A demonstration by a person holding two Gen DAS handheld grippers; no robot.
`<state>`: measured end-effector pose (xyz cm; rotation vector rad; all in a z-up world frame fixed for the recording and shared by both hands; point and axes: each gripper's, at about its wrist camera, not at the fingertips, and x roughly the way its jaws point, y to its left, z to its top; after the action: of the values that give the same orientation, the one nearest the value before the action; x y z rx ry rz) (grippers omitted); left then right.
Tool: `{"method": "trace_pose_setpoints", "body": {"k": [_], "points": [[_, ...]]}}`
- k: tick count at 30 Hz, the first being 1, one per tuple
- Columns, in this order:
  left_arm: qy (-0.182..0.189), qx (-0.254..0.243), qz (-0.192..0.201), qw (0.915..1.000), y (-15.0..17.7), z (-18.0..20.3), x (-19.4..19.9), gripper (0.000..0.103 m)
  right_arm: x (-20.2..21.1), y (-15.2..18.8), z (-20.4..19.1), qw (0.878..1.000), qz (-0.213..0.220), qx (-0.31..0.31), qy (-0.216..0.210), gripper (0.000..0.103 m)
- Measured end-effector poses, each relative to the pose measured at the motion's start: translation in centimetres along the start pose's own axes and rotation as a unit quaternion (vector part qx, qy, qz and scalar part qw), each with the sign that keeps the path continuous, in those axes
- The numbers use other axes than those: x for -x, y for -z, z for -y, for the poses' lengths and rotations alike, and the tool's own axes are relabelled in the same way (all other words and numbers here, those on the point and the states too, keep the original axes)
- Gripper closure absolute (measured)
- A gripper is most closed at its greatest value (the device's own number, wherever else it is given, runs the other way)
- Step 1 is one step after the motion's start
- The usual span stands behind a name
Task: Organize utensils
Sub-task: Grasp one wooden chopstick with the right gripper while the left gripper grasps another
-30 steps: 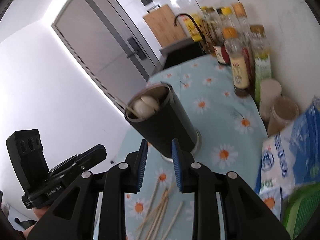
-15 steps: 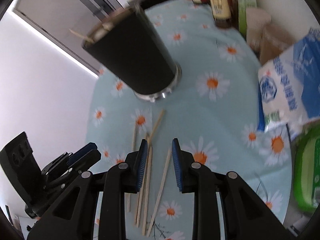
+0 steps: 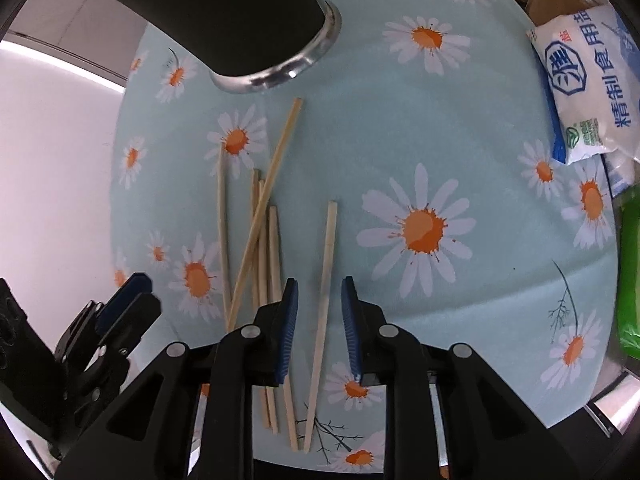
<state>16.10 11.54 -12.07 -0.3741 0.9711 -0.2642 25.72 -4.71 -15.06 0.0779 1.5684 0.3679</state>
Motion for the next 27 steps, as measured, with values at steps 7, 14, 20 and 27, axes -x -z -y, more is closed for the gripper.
{"method": "trace_pose_setpoints", "body": {"k": [7,14,20,27], "points": [[0.008,-0.001,-0.008,0.9999,0.2,-1.2,-0.1,0.081,-0.6,-0.4,-2.0,0.998,0.001,0.006,0.058,0.086],[0.018,-0.006,-0.016,0.9997,-0.3,-1.8,-0.1,0.081,-1.7,-0.1,-5.3,0.990,0.015,0.034,0.134,0.091],[0.016,-0.011,-0.023,0.9995,-0.6,-2.1,-0.2,0.081,-2.4,0.1,-6.7,0.989,0.021,0.025,0.146,0.097],[0.006,-0.010,-0.032,0.9994,-0.6,-1.9,-0.4,0.081,-1.4,0.4,-5.2,0.992,0.016,0.021,0.127,0.097]]}}
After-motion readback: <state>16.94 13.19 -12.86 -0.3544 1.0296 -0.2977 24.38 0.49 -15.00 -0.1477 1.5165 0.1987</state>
